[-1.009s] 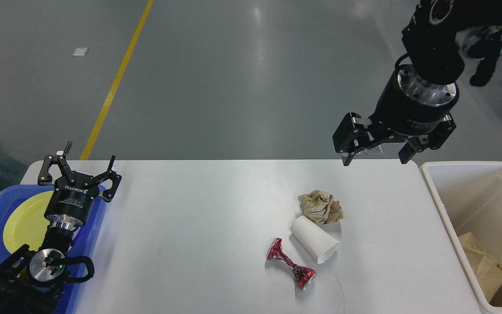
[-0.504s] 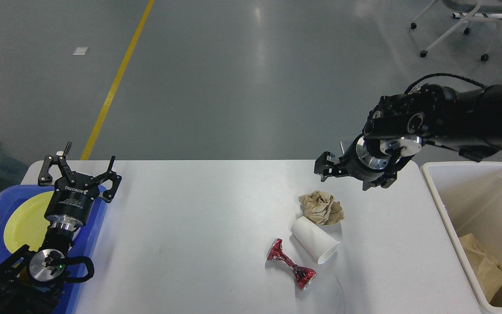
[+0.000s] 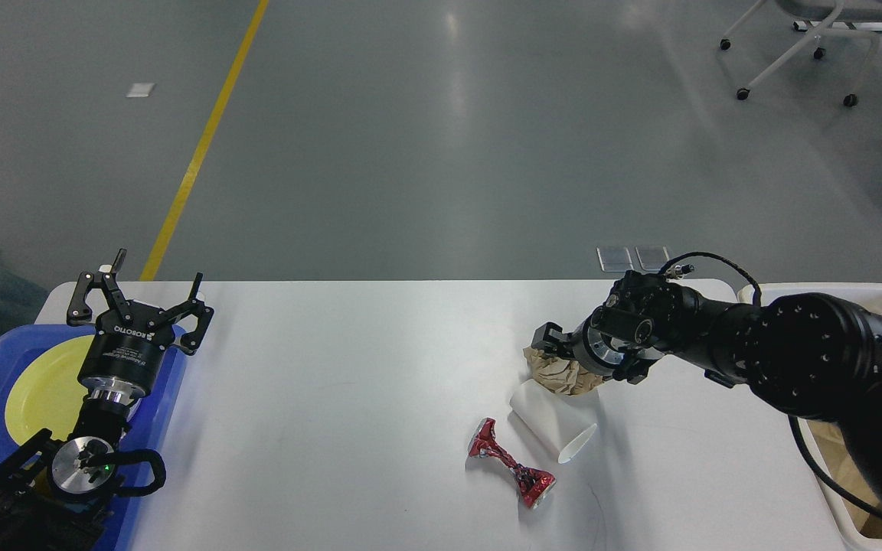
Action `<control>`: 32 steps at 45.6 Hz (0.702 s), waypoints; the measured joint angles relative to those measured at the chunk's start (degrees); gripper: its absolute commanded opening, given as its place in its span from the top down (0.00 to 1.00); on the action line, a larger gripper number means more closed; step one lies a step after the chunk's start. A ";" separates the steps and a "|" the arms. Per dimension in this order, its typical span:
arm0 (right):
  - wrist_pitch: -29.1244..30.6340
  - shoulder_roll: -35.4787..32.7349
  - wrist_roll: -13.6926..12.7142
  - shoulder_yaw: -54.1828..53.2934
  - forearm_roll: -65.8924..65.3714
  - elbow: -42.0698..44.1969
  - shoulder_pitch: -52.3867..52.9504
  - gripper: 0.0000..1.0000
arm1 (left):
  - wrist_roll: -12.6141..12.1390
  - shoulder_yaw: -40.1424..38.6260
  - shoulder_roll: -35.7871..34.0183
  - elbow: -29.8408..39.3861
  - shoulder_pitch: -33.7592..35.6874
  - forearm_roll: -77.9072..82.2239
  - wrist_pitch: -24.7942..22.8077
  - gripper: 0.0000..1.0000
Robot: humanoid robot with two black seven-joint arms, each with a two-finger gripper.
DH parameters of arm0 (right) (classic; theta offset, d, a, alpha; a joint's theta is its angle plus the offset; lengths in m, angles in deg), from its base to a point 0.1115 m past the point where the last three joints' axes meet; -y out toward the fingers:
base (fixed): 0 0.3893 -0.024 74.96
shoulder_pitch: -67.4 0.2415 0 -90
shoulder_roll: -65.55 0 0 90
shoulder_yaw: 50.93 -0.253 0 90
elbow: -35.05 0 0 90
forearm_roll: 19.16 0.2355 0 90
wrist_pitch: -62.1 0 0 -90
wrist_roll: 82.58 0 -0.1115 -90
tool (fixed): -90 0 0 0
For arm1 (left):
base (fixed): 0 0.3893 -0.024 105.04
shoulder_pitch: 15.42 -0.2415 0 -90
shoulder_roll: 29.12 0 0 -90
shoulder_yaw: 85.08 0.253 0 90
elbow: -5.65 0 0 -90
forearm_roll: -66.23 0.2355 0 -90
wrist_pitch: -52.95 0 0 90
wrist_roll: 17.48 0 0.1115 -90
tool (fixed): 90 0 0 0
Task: Tidy desktop
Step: 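Lower the right gripper and grasp the crumpled brown paper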
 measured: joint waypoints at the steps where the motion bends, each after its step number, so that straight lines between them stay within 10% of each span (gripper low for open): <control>1: -0.68 0.12 0.01 -0.03 0.00 0.23 -0.51 0.00 | 0.00 0.00 0.00 0.00 0.00 0.00 0.00 0.04; 16: -8.61 1.86 0.02 -2.02 0.12 0.64 -4.32 0.06 | 0.00 0.00 0.00 0.00 0.00 0.03 0.00 0.04; 27: -10.73 1.78 -0.45 -3.56 0.81 0.23 -4.50 1.00 | 0.00 0.00 0.00 0.00 0.00 0.03 0.00 0.04; 32: -11.24 1.79 -0.68 -3.70 0.73 -0.23 -4.23 1.00 | 0.00 0.00 0.00 0.00 0.00 0.02 0.00 0.04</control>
